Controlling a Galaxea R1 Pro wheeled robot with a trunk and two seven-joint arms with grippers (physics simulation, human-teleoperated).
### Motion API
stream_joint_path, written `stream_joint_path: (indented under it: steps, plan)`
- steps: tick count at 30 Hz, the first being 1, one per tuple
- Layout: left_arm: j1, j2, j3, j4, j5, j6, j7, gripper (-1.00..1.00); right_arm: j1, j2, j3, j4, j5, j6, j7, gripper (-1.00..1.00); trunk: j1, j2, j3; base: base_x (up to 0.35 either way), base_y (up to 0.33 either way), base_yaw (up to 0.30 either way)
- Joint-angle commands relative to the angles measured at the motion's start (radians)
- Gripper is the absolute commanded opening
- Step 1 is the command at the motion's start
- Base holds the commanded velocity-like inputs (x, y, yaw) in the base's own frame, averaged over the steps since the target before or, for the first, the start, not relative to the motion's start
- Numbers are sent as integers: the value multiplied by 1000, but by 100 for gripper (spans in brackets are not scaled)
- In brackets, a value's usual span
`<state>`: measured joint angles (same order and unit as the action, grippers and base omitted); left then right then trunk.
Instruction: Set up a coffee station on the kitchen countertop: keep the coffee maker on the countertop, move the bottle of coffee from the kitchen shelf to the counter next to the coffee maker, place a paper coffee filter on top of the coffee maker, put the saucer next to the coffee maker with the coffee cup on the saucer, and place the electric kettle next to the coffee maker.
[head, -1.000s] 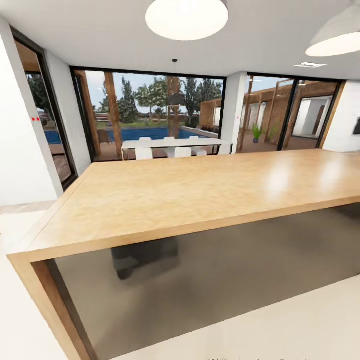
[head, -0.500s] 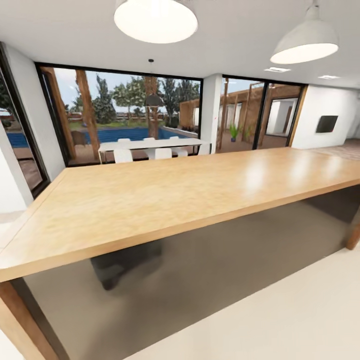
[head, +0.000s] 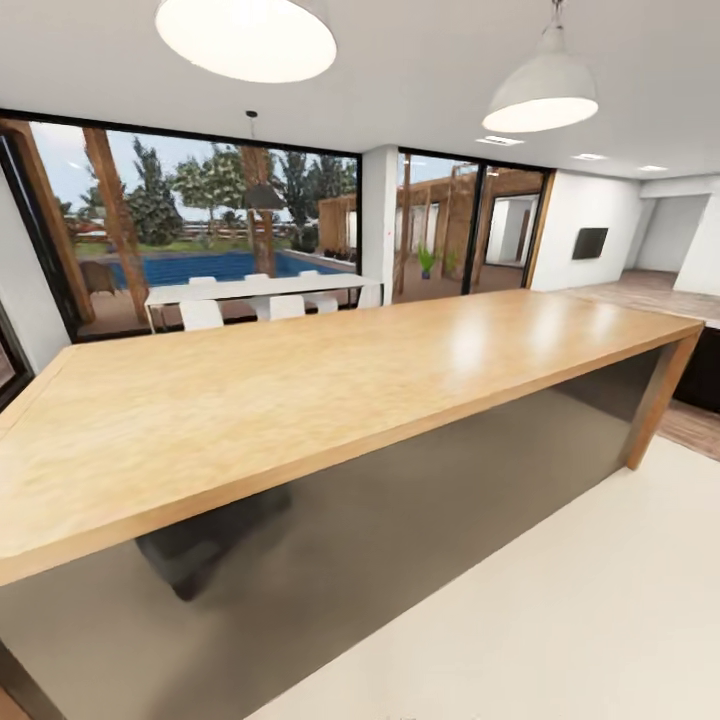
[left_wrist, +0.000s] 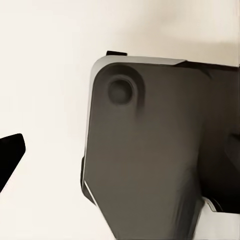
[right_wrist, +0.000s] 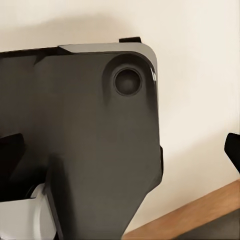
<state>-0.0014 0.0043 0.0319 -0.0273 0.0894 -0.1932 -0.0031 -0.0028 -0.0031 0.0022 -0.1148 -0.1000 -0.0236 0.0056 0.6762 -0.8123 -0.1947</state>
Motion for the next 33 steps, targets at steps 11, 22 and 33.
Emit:
stream_joint_path:
  steps: [11, 22, 33]
  plan:
    - [3, -2, 3, 2, 8, -50, 4, 100, 0, 1, 1, 0, -10, -2, 1, 100, -42, 76, 23, 0, 0, -262]
    - [3, -1, 3, 2, 9, -51, 5, 100, 0, 2, 0, 0, -9, -2, 1, 100, -84, 153, 47, 0, 0, -262]
    - [3, -1, 3, 1, 9, -51, 5, 100, 0, 2, 0, 0, -10, -2, 1, 100, -126, 230, 71, 0, 0, -263]
